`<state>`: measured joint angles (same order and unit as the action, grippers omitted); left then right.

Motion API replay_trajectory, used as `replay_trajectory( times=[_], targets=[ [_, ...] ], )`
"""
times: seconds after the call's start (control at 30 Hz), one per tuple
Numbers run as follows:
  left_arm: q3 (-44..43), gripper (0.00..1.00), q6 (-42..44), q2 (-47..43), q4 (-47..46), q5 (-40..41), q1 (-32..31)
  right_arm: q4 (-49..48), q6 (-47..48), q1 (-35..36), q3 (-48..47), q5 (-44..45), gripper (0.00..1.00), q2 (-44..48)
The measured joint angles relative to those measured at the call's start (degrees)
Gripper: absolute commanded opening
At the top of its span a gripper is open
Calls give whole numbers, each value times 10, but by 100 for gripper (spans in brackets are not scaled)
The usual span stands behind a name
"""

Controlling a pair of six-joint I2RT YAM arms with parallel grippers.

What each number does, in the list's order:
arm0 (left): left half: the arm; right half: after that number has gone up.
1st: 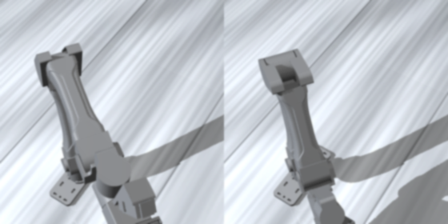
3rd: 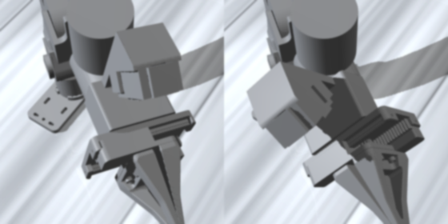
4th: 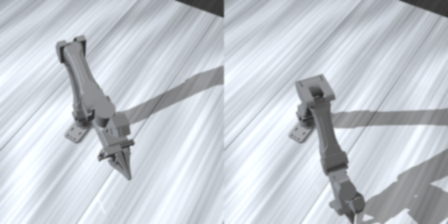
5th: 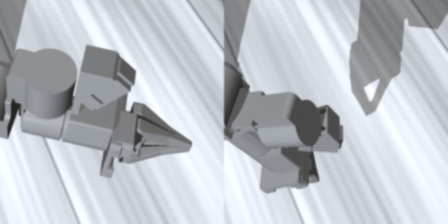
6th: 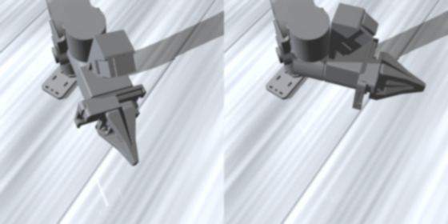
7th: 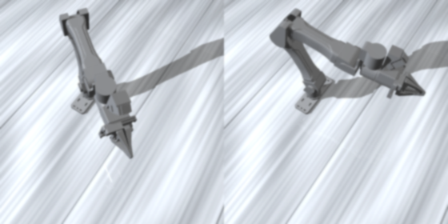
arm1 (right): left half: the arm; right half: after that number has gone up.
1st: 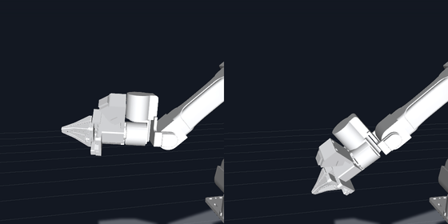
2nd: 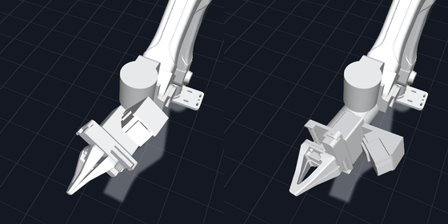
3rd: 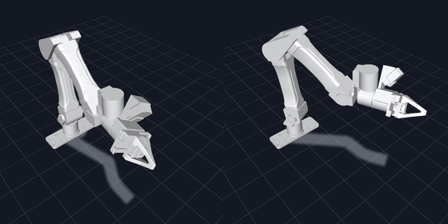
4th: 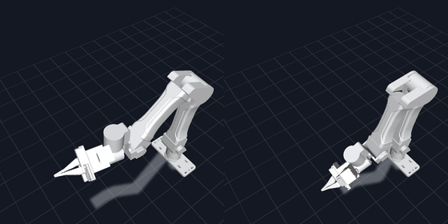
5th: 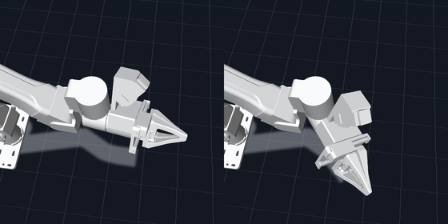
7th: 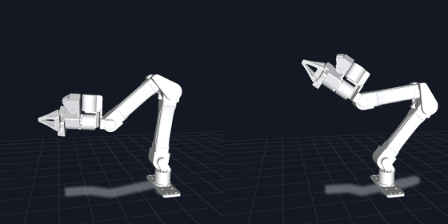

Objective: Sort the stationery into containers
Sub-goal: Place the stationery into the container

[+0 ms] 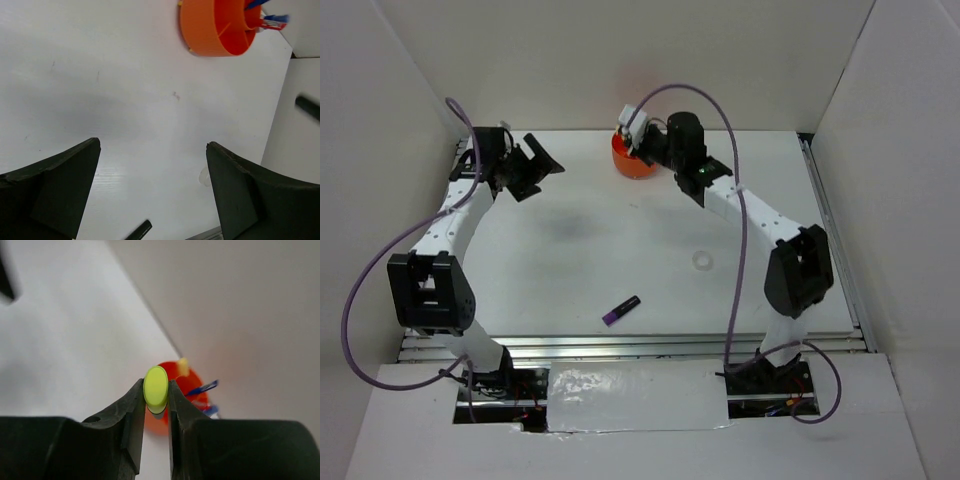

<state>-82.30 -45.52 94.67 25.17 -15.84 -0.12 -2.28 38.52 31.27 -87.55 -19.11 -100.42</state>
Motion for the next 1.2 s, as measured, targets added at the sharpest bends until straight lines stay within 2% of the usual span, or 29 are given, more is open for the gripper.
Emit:
replay_trajectory(
  times=[0.2, 0.37, 0.67, 0.9, 1.2],
  targets=[
    [33, 99, 23, -35, -26, 0, -14, -113, -179, -42, -210, 66, 0, -190],
    [73, 99, 23, -34, -25, -1, -5, -127, -266, -53, -306, 93, 0, -299],
    [80, 99, 20, -26, -29, -14, -2, -137, -305, -53, -322, 103, 0, -343],
    [83, 99, 21, -19, -30, -19, -2, -150, -308, -53, -321, 101, 0, -354],
    [93, 99, 32, -19, -35, -20, -2, -148, -301, -43, -342, 108, 1, -419]
  ],
)
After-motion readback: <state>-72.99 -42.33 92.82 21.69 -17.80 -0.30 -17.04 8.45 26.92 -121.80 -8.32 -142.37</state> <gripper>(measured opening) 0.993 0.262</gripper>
